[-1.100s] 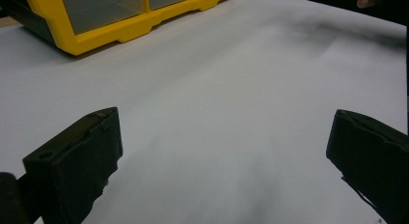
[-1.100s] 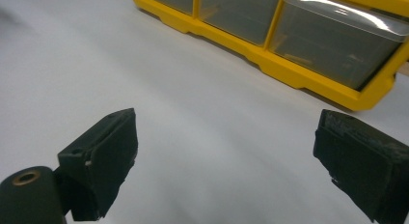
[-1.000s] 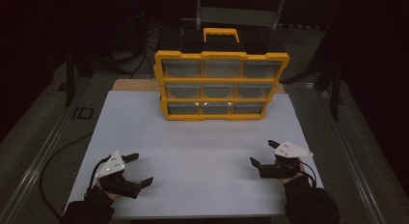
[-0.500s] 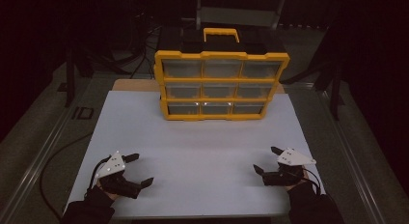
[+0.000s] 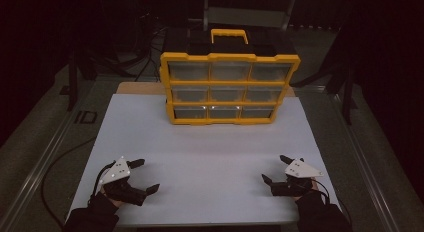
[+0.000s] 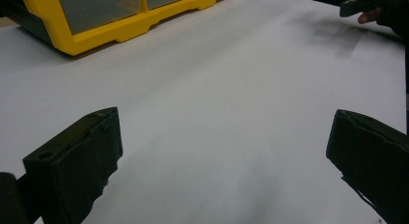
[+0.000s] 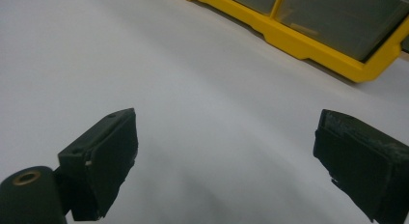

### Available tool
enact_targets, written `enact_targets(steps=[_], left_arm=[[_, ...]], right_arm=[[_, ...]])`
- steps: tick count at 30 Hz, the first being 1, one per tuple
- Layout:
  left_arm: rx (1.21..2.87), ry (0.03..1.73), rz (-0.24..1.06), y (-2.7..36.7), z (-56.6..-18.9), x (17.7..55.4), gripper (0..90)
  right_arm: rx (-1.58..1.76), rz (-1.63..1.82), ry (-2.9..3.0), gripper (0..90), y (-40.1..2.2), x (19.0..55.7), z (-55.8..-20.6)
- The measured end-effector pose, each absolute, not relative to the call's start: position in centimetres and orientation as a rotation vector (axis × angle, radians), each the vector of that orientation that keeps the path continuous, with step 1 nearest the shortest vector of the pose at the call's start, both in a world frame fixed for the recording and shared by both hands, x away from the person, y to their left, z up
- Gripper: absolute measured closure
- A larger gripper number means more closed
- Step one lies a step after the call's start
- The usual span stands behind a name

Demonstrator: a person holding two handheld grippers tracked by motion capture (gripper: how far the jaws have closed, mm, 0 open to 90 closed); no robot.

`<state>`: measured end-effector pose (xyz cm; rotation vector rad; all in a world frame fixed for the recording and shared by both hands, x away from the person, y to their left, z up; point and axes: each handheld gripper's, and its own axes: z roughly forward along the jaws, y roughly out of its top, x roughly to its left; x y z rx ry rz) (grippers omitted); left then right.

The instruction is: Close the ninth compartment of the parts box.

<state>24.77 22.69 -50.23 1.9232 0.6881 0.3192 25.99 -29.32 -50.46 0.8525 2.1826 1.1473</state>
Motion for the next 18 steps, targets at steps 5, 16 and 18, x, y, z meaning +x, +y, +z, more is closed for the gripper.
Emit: enact_targets(steps=[5, 16, 18], left_arm=[[1.927, 0.689, 0.318, 22.64, -50.28, 24.75, 0.0], [1.929, 0.689, 0.318, 22.65, -50.3, 24.75, 0.0], [1.93, 0.688, 0.318, 22.66, -50.32, 24.76, 0.0]], right_arm=[[0.858, 1.121, 2.199, 8.2, -28.96, 26.24, -50.77], [0.888, 1.136, 2.171, 8.2, -29.22, 26.34, -50.64], [0.89, 1.139, 2.165, 8.3, -29.26, 26.36, -50.58]])
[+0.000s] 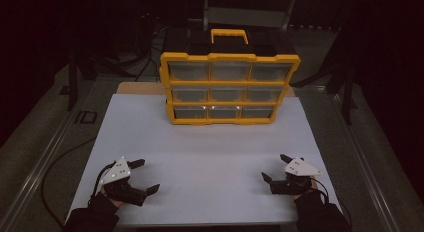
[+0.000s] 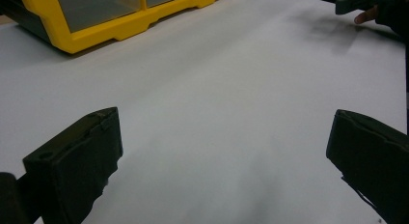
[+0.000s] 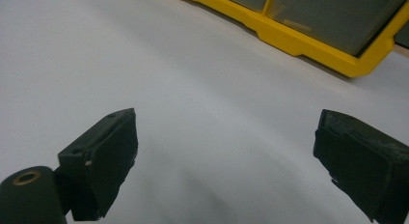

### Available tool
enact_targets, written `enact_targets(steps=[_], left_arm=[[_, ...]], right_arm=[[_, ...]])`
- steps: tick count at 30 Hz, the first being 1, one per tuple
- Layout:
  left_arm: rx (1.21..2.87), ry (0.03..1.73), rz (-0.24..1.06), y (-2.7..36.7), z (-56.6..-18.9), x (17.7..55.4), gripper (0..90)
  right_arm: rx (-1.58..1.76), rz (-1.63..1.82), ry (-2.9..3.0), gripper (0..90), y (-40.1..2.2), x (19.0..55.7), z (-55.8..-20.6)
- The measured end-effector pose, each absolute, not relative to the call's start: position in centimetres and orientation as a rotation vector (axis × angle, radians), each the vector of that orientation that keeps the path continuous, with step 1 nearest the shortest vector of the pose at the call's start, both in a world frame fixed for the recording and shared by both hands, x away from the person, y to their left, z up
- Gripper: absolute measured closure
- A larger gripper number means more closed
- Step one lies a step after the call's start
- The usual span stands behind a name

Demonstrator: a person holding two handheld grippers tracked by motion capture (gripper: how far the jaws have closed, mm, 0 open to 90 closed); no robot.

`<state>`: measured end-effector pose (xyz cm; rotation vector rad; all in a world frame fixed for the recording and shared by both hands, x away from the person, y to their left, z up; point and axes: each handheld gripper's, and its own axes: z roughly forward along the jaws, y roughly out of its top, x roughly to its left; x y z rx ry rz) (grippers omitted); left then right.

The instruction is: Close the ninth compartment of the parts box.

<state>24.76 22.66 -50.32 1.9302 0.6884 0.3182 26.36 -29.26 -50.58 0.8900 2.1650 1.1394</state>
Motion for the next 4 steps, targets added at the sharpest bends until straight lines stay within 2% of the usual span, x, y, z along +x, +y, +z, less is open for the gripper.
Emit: enact_targets(steps=[4], left_arm=[[1.928, 0.688, 0.318, 22.66, -50.29, 24.76, 0.0]], right_arm=[[0.893, 1.141, 2.168, 8.3, -29.27, 26.36, -50.58]])
